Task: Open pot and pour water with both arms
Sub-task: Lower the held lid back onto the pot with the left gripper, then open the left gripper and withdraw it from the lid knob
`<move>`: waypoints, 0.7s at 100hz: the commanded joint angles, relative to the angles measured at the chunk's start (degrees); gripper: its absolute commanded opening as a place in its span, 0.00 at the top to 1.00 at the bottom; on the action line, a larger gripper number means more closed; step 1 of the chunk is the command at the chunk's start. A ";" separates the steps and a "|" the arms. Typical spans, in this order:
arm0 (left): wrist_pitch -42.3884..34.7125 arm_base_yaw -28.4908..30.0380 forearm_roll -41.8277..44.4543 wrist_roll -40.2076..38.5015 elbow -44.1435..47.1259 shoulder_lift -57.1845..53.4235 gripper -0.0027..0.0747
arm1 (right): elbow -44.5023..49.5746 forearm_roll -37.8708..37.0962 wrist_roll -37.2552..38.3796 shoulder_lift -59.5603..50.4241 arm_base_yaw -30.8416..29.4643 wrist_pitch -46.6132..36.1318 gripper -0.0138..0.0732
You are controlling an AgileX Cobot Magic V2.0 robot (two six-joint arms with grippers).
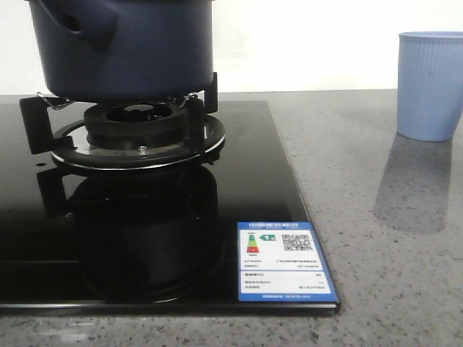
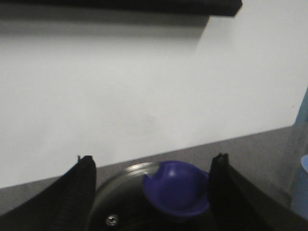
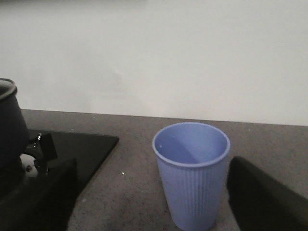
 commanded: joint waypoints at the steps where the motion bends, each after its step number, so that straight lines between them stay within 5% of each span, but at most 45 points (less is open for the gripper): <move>1: -2.52 2.46 0.09 -0.20 -0.73 -4.41 0.53 | -3.32 0.80 0.68 -0.28 -0.31 -4.69 0.50; 15: 0.75 6.89 0.09 -0.20 3.84 -10.18 0.89 | -3.58 -0.29 1.32 -0.28 -0.31 -10.59 0.92; 19: 1.41 7.64 0.09 -0.20 5.77 -12.10 0.99 | -3.58 -1.85 2.83 -0.28 -0.31 -11.98 0.92; 44: -1.96 8.38 -0.05 -0.20 22.00 -26.89 0.99 | -1.70 -26.31 23.46 -0.79 -0.31 -13.37 0.91; 70: -7.61 8.38 -4.19 -0.20 38.55 -43.05 0.99 | 8.61 -27.11 23.96 -8.82 -0.31 -6.39 0.91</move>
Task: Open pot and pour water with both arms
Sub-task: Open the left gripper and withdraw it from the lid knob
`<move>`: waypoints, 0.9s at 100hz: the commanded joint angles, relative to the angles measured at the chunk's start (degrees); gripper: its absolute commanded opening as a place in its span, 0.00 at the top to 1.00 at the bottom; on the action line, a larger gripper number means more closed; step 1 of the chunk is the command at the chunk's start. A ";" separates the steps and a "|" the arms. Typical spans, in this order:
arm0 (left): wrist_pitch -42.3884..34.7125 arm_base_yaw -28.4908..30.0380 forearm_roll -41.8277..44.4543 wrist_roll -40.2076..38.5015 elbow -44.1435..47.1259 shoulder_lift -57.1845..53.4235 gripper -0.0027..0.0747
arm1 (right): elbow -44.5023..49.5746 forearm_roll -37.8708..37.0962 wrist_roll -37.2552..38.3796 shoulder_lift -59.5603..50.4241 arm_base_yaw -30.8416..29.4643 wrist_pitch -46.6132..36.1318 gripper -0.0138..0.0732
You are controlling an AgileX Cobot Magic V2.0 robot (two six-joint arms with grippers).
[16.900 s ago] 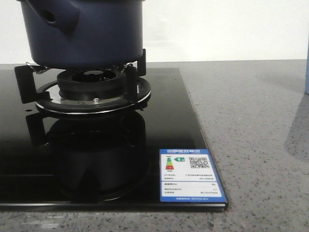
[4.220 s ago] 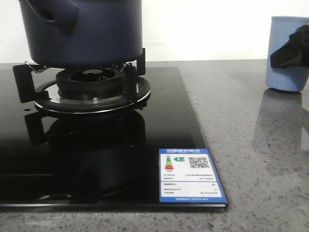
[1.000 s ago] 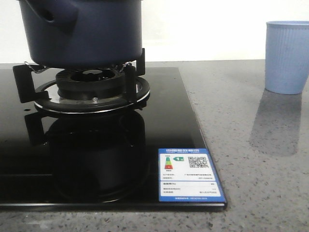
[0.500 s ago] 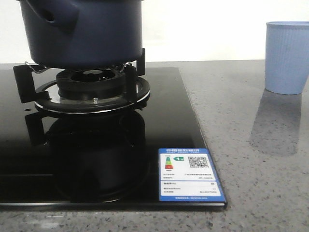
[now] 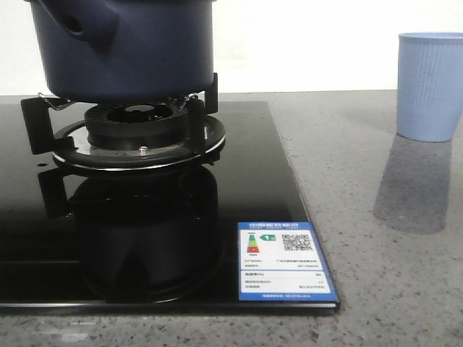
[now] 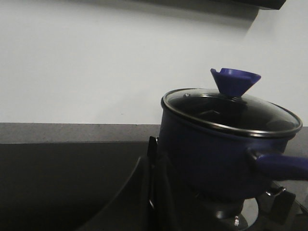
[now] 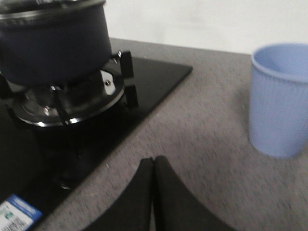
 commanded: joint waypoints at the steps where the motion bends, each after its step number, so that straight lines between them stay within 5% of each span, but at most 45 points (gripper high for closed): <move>1: -5.71 0.22 -1.51 -0.20 1.90 -3.20 0.99 | 1.44 1.94 0.47 -2.54 -0.31 3.98 0.91; 90: -6.32 0.22 -1.93 -0.20 3.47 -6.10 0.99 | 2.41 4.46 0.47 -4.43 -0.31 3.14 0.92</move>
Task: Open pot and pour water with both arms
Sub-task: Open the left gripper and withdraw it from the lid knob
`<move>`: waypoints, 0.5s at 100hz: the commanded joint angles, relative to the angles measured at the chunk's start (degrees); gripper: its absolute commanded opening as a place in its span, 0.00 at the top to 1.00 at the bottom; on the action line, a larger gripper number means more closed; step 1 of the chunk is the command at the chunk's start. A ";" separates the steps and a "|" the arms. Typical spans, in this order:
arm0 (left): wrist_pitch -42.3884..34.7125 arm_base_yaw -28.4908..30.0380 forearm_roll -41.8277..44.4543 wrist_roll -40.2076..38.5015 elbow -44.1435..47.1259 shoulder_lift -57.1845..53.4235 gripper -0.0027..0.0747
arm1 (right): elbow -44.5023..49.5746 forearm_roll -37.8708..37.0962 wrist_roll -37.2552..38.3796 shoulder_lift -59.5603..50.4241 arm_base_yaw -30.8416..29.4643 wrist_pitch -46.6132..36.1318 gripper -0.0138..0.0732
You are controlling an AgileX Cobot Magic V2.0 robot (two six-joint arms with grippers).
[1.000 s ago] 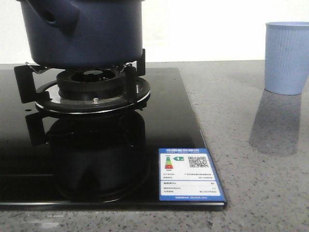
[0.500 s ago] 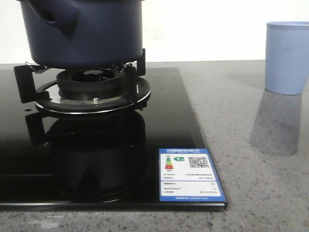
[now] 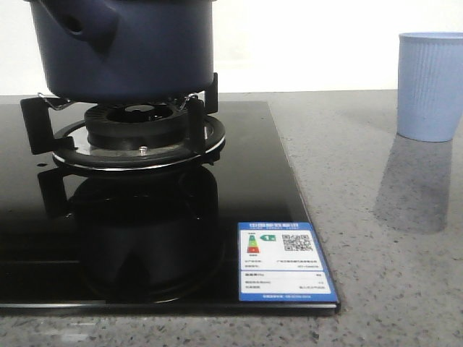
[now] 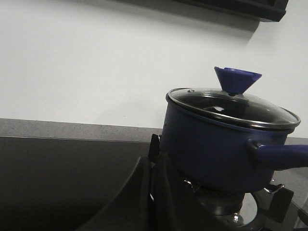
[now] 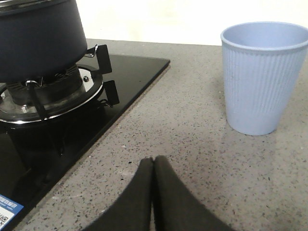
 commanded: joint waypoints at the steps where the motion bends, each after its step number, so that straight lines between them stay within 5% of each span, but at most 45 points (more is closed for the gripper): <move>1: -5.09 0.22 -0.18 -0.20 -1.73 0.52 0.99 | -1.41 2.41 -0.15 0.09 -0.22 0.19 0.92; 22: -6.59 1.05 8.54 -0.30 -0.89 -0.63 0.99 | -1.41 2.41 -0.15 0.09 -0.22 0.19 0.92; 50: -1.07 12.34 17.96 -10.72 6.93 -6.72 0.99 | -1.41 2.41 -0.15 0.09 -0.22 0.19 0.92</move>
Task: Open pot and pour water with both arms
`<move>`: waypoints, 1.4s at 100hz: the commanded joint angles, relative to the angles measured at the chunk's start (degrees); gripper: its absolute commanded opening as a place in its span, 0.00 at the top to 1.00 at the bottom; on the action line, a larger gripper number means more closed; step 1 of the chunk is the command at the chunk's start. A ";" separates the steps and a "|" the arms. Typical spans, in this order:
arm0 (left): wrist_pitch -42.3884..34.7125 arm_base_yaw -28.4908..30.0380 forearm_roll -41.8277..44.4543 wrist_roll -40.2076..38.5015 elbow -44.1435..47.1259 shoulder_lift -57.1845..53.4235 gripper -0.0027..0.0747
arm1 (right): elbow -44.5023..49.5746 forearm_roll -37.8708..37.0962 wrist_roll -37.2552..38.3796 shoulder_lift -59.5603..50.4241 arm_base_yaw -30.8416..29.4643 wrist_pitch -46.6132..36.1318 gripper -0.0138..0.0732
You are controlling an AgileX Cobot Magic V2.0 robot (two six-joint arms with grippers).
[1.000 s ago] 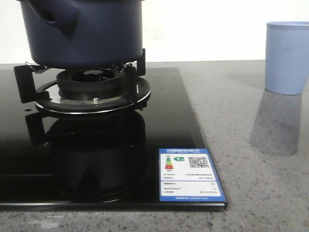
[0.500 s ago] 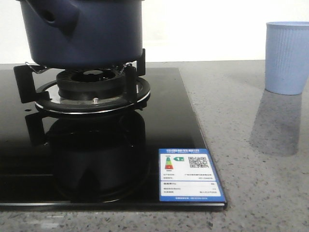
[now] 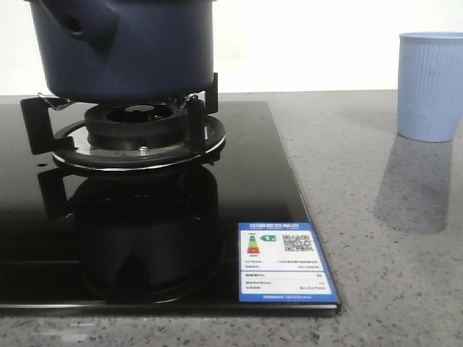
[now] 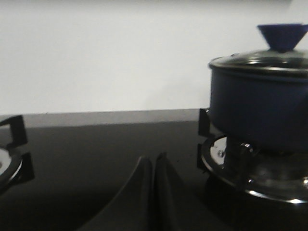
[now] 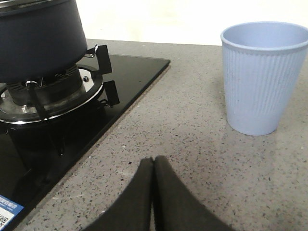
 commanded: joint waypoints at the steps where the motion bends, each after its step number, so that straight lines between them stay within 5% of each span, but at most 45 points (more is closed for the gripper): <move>1: -3.40 2.90 1.62 -3.47 0.96 -1.36 0.99 | -1.41 2.34 -0.15 0.09 -0.22 0.19 0.92; 32: 0.98 11.74 0.99 -4.04 6.03 -8.51 0.99 | -1.41 2.34 -0.15 0.09 -0.22 0.08 0.92; 122: 0.63 11.72 -0.22 -4.04 5.91 -8.51 0.99 | -1.41 2.34 -0.15 0.09 -0.22 0.21 0.92; 140: 0.63 11.72 -0.22 -4.04 5.91 -8.51 0.99 | -1.30 2.65 -0.15 -0.33 0.45 6.16 0.92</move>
